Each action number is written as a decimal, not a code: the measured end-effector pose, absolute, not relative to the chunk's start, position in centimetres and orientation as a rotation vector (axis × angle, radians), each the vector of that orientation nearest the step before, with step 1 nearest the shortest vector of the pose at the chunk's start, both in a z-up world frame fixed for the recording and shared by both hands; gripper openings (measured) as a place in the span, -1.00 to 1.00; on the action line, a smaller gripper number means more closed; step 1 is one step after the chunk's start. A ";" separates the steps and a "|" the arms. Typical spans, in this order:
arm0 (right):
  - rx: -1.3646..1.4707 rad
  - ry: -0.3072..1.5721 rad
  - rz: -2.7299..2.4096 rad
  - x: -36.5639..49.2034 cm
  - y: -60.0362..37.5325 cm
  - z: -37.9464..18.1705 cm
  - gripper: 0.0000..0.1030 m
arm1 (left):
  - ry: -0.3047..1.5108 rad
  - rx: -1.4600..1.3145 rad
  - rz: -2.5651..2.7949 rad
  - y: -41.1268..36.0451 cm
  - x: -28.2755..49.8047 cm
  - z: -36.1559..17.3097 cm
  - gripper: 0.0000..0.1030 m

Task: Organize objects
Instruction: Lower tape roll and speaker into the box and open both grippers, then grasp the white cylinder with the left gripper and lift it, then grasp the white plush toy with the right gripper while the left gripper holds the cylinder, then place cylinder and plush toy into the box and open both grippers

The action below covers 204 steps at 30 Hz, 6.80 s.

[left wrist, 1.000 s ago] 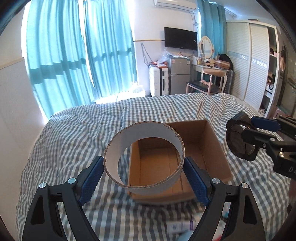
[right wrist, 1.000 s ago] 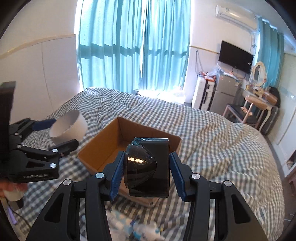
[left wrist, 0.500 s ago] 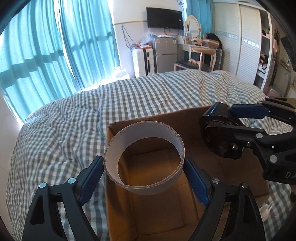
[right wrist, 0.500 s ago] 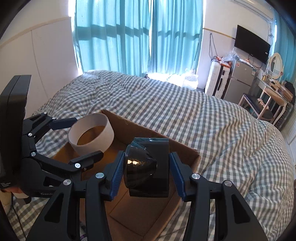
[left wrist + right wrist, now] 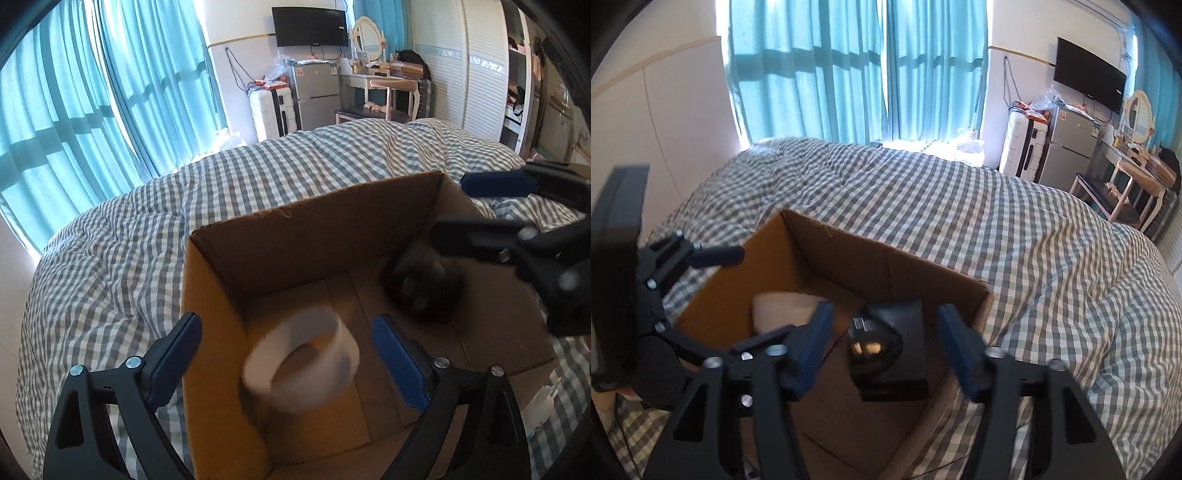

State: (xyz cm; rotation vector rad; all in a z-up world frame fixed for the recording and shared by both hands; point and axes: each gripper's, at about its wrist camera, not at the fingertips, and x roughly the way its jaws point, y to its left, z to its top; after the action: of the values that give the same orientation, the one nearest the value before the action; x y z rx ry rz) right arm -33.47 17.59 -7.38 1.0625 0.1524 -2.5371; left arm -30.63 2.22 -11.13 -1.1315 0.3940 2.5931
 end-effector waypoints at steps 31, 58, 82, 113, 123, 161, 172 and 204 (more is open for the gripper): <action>0.980 0.466 -2.637 -13.1 23.3 1.3 0.45 | 0.330 -1.164 2.832 -2.8 -12.7 -3.9 0.97; 1.189 0.169 -2.604 -9.1 24.1 -11.1 0.55 | 0.211 -1.472 2.561 4.4 -5.9 -17.0 1.00; 1.192 0.277 -2.594 -10.5 23.4 -10.2 0.55 | -0.131 -1.213 2.660 -0.5 -5.4 -9.2 -0.31; 1.389 0.516 -2.337 -16.8 19.7 -15.0 -0.22 | 0.024 -1.286 2.706 -0.1 -11.1 -13.0 -0.37; 1.258 0.508 -2.435 -14.9 19.4 -11.5 -0.23 | 0.051 -1.149 2.752 -0.1 -8.7 -9.5 -0.37; 0.980 0.304 -2.525 -28.7 14.9 -1.7 -0.23 | 0.040 -1.006 2.720 0.5 -26.2 -3.5 -0.37; 1.128 0.189 -2.447 -35.2 14.9 -7.1 -0.23 | 0.048 -1.129 2.636 0.8 -31.7 -9.0 -0.37; 0.966 0.155 -2.641 -24.3 19.8 1.0 0.44 | 0.116 -1.013 2.759 -0.8 -22.6 -1.7 0.87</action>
State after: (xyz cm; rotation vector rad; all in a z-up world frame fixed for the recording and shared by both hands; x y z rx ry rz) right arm -24.26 19.78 0.97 0.9657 0.1549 -2.6411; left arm -22.60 -0.78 -1.68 -1.0126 0.1161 2.7587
